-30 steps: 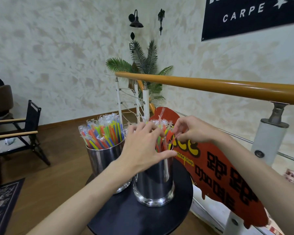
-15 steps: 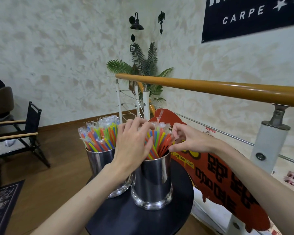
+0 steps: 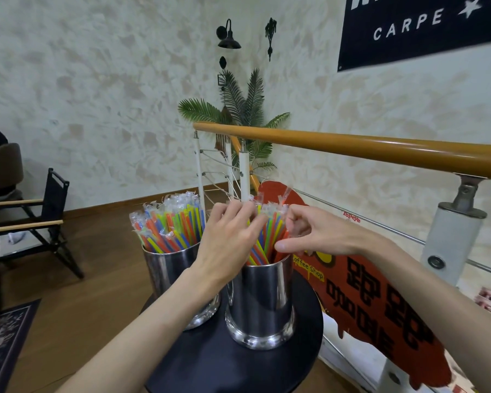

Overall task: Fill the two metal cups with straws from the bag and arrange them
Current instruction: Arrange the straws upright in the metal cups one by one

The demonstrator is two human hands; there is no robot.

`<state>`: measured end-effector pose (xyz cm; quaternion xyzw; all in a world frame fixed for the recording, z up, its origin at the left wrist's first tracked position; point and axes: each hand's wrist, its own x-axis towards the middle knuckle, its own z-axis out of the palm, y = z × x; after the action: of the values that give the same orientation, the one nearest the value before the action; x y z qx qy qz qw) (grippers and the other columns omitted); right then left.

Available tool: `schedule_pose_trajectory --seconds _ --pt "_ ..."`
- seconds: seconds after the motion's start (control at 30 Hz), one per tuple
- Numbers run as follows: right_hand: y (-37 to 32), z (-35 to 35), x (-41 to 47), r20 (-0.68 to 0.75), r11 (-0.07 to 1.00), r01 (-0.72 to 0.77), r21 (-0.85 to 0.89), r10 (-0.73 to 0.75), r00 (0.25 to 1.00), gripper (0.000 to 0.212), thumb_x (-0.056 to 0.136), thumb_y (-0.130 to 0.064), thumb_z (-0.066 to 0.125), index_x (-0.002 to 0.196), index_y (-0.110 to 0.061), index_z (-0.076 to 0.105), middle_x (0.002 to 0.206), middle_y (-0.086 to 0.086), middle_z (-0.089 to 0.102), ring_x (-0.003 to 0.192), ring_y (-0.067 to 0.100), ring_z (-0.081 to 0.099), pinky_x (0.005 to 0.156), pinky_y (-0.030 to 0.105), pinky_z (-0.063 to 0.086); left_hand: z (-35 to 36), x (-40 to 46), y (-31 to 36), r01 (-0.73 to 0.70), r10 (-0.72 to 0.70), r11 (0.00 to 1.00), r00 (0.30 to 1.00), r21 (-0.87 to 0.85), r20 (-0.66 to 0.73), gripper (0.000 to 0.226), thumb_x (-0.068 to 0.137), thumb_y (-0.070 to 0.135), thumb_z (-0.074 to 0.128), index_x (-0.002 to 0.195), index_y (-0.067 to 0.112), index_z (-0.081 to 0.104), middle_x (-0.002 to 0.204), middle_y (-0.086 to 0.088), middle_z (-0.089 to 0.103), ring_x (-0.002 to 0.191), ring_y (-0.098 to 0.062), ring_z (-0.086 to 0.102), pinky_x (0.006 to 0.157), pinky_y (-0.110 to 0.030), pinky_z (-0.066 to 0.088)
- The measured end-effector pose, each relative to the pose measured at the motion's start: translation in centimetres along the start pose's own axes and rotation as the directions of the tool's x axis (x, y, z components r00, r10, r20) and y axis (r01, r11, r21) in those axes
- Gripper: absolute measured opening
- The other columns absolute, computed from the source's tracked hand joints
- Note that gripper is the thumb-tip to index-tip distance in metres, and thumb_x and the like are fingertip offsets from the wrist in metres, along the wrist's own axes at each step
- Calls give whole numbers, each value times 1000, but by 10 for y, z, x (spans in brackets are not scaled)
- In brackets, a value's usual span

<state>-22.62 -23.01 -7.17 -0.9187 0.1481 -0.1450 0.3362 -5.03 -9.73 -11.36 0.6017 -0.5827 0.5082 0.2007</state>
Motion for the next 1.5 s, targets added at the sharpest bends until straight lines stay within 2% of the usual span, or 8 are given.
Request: schedule_pose_trajectory --seconds 0.27,0.53,0.73,0.87,0.97,1.07,1.27,1.5 --pt "-7 2 1 -57 997 -16 -72 12 998 24 86 -26 78 86 -15 56 69 4 73 67 22 71 71 44 56 -6 26 14 320 -236 921 911 -221 338 36 92 59 54 111 31 66 98 13 61 96 -13 58 79 -32 28" --pt "-10 -6 -3 -111 994 -10 -109 -2 994 20 84 -19 81 79 -17 62 69 2 73 63 20 67 64 37 54 -3 38 21 504 -355 774 847 -384 397 12 89 48 69 92 37 68 92 12 60 95 -13 57 80 -33 28" --pt "-11 -8 4 -305 994 74 -85 -97 947 14 82 -24 83 80 -19 69 73 -7 70 68 10 66 68 36 55 -15 40 7 553 -355 591 832 -587 426 11 90 41 70 92 30 70 90 17 69 73 -6 58 90 -49 50" --pt "-18 -2 10 -400 990 143 17 -124 908 14 84 -15 80 93 -20 69 70 -10 66 64 3 62 64 22 47 -22 43 -4 525 -350 543 851 -655 392 4 94 28 68 96 26 71 86 16 70 81 -4 65 84 -34 54" --pt "-25 3 13 -449 984 172 57 -128 884 22 85 -13 79 99 -20 64 73 -7 70 67 7 66 63 23 50 -24 45 -9 527 -349 480 848 -702 398 8 95 20 69 102 20 72 87 15 70 85 2 65 77 -12 48" --pt "-32 5 16 -481 979 191 73 -133 867 25 86 -11 78 100 -21 60 79 -2 74 72 13 71 59 27 55 -24 45 -15 529 -340 431 845 -731 412 17 96 20 69 112 17 71 91 11 74 89 4 68 78 -11 49" --pt "-33 6 17 -483 983 179 33 -141 864 22 88 -10 75 101 -17 59 85 0 75 77 13 75 71 33 60 -20 41 -18 547 -336 415 834 -727 437 25 96 20 68 121 24 63 91 9 74 86 -3 69 80 -23 54" --pt "-23 5 17 -471 990 141 26 -112 875 24 87 -8 74 97 -24 59 84 0 72 73 14 72 62 33 55 -23 34 -19 439 -152 580 886 -686 438 29 95 12 66 120 26 60 95 14 65 84 -2 63 80 -26 53"
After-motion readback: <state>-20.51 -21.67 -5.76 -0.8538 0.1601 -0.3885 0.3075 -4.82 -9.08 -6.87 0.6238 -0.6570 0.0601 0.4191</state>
